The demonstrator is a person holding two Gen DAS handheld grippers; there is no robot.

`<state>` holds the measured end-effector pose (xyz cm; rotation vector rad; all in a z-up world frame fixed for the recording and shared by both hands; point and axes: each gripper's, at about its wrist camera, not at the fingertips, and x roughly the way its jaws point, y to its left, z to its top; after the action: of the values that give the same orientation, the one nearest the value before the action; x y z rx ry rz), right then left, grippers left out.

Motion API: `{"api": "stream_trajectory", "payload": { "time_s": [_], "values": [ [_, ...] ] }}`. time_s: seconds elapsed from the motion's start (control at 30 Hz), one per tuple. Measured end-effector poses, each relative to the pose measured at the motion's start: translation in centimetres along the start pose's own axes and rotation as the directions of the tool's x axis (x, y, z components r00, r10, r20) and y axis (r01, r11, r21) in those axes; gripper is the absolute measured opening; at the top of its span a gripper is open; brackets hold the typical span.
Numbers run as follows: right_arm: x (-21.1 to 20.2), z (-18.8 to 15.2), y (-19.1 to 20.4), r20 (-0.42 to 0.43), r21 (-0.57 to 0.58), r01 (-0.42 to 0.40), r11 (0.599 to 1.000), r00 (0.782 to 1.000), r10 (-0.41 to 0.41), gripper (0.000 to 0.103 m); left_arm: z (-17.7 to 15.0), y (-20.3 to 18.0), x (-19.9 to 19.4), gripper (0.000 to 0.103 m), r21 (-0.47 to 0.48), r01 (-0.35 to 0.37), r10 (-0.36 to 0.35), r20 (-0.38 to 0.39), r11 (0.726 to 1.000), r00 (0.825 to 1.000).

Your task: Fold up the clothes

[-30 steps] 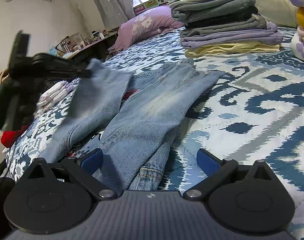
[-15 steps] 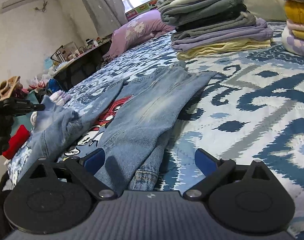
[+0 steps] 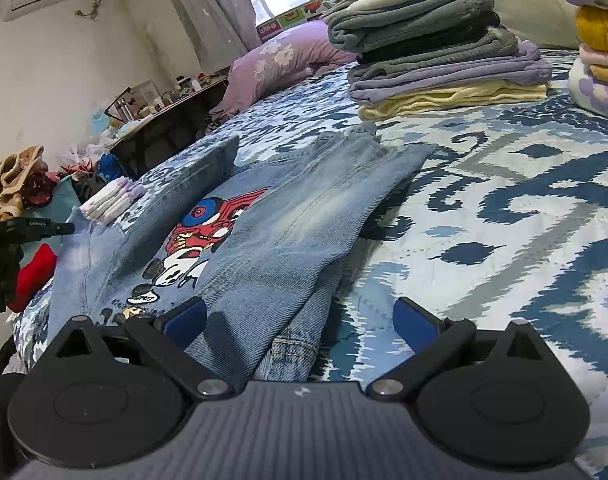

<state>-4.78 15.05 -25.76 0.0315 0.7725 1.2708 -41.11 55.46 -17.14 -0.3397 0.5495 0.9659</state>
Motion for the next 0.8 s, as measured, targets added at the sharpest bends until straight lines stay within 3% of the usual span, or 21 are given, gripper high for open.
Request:
{"api": "stream_trajectory", "payload": {
  "time_s": [0.3,0.57,0.63,0.73,0.8],
  "values": [
    [0.1,0.0,0.0,0.001,-0.002,-0.006,1.000,1.000,0.006,0.101,-4.4,2.9,0.7,0.001,-0.088,-0.035,0.031,-0.039,0.996,0.999],
    [0.1,0.0,-0.1,0.002,-0.003,-0.007,1.000,1.000,0.007,0.101,-4.9,3.7,2.0,0.016,-0.151,-0.161,0.149,-0.085,0.975,0.985],
    [0.1,0.0,-0.1,0.002,-0.002,-0.006,1.000,1.000,0.006,0.101,-4.6,4.1,1.4,0.016,-0.171,-0.218,0.206,-0.088,0.961,0.975],
    [0.2,0.0,0.0,0.001,-0.003,-0.005,1.000,1.000,0.005,0.101,-4.3,3.7,-0.2,0.016,-0.154,-0.250,0.244,-0.055,0.956,0.968],
    [0.1,0.0,0.0,0.000,-0.004,-0.004,1.000,1.000,0.004,0.101,-4.4,3.0,-1.0,0.016,-0.145,-0.182,0.179,-0.036,0.973,0.983]
  ]
}}
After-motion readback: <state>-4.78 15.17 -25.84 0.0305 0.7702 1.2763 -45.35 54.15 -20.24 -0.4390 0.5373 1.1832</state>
